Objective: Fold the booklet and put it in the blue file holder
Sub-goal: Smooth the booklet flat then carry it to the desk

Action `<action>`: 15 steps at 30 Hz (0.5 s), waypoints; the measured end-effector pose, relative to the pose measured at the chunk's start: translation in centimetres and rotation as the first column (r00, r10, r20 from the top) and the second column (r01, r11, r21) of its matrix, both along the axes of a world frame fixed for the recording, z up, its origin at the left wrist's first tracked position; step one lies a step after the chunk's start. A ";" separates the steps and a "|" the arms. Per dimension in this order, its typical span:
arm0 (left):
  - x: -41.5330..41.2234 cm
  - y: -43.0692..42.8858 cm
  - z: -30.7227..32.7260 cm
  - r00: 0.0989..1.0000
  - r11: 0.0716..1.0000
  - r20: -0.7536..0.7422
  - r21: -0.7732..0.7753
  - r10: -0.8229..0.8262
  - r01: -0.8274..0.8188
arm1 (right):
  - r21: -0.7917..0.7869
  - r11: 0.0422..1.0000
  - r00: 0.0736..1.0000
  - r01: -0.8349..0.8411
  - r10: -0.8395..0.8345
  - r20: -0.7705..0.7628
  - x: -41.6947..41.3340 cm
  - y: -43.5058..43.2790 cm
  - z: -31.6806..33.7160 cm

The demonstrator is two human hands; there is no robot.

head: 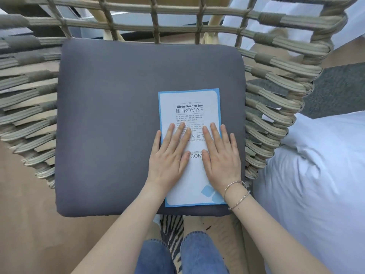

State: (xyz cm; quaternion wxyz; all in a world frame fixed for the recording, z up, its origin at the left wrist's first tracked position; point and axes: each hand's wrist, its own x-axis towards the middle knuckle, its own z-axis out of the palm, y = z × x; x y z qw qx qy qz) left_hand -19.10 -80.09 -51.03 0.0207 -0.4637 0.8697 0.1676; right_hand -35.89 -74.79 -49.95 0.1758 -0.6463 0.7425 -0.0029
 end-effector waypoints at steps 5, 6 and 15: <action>5.1 -2.0 0.2 0.998 0.999 0.055 -0.006 0.038 -0.038 | 0.020 0.999 0.999 -0.033 0.033 0.021 4.7 -2.8 -0.1; 6.2 -2.5 0.1 0.997 0.999 0.063 -0.011 0.038 -0.038 | 0.017 0.999 0.999 -0.035 0.034 0.022 5.7 -3.2 -0.2; 9.5 -4.1 -1.8 0.999 0.999 0.041 -0.050 0.006 -0.004 | -0.043 0.999 0.999 0.011 -0.013 -0.040 9.0 -4.0 -2.1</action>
